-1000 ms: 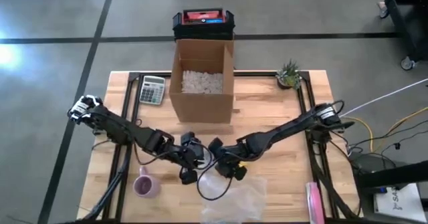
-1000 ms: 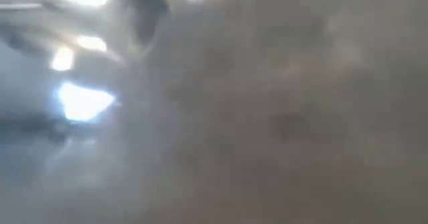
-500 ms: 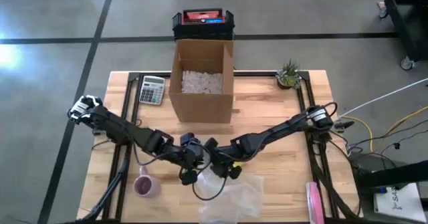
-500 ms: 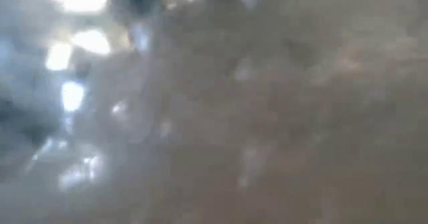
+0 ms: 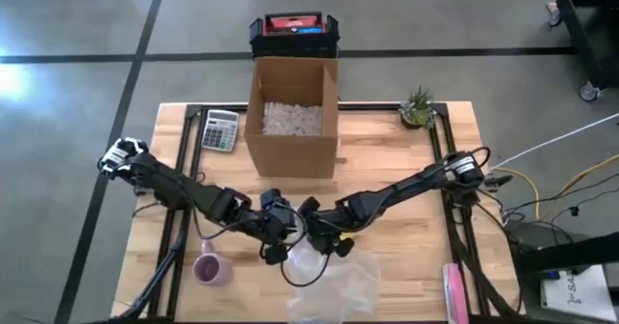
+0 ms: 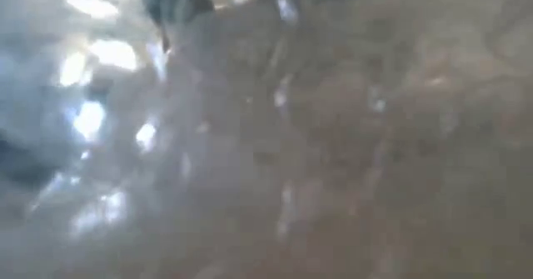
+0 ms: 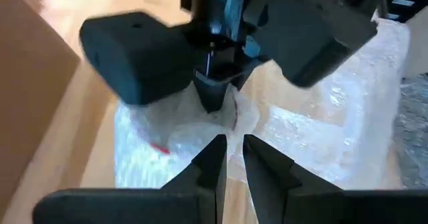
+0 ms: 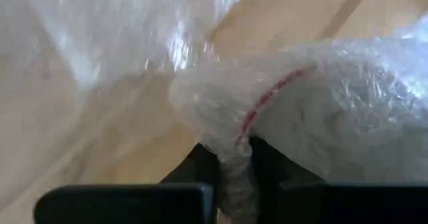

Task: Wrap mug
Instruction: Put the wrapped white mug into the cardboard box

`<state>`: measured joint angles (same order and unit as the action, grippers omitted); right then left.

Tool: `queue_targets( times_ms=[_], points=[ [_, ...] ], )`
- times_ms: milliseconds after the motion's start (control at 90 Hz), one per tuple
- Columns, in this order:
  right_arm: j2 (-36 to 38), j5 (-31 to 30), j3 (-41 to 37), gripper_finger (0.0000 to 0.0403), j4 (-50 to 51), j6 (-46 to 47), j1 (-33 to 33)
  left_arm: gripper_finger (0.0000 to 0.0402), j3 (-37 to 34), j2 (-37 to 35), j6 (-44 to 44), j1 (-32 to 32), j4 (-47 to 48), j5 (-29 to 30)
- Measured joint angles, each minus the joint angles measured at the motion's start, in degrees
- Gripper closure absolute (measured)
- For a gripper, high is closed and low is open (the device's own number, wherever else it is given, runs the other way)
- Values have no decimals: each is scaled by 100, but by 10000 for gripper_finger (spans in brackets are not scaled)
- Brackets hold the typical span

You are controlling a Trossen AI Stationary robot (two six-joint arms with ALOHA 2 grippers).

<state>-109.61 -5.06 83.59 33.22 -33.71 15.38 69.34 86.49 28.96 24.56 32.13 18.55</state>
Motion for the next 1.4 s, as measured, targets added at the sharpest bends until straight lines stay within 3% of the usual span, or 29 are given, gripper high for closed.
queue_targets(
  times_ms=[211, 456, 578, 789, 967, 1167, 1344, 1400],
  points=[
    [1022, -137, 379, 384, 712, 493, 17, 364, 37, -268, 3, 4, 444, 33],
    [2340, -393, 413, 384, 741, 533, -171, 376, 39, -950, 3, 39, 941, 704],
    [2789, -632, 409, 384, 427, 533, -450, 380, 35, -1173, 3, 39, 1182, 922],
    [3147, -695, 460, 384, -965, 514, -1230, 381, -180, -1153, 7, 37, 1051, 944],
    [2484, -392, 1368, 384, -757, 521, -1979, 381, -720, -986, 270, 37, 77, 613],
    [1153, -293, 3360, 384, 186, 516, -2668, 381, -1166, -883, 331, 142, -1102, 448],
    [-218, -4, 5072, 384, 1406, 671, -3227, 381, -1307, -803, 326, 151, -1241, 561],
    [-430, 131, 5103, 384, 1393, 676, -3380, 381, -1309, -787, 320, 151, -1240, 573]
  ],
)
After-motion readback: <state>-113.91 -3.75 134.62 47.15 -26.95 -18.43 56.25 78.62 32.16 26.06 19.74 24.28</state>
